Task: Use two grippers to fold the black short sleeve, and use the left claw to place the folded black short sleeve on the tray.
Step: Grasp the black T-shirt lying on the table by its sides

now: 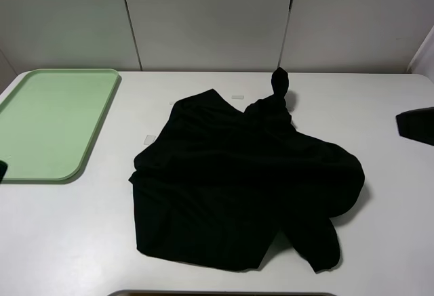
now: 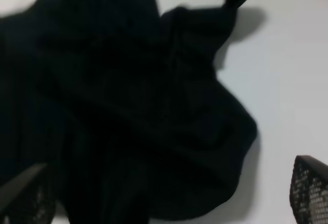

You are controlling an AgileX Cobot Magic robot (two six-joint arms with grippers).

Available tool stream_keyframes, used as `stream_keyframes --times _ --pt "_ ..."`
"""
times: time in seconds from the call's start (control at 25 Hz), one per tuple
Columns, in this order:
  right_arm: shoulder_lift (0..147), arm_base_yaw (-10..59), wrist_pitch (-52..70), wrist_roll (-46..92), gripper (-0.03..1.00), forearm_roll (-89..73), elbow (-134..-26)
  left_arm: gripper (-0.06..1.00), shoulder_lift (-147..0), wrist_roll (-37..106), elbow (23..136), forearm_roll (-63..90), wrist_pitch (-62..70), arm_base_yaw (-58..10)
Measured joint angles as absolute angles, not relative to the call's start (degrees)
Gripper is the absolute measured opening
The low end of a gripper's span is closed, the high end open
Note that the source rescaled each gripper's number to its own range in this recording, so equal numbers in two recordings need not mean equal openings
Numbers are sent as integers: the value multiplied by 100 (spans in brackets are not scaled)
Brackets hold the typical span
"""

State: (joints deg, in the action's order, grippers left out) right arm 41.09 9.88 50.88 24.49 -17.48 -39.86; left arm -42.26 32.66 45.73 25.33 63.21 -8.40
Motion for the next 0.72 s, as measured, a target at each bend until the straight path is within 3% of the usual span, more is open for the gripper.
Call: stream_keyframes --times 0.32,0.72 --pt "5923 1468 4845 3347 100 -967 -4031 100 -5694 3533 4900 2548 6621 -840" --pt "7563 1820 3616 3409 100 -46 -4036 100 -5943 4048 4900 2554 6582 -840"
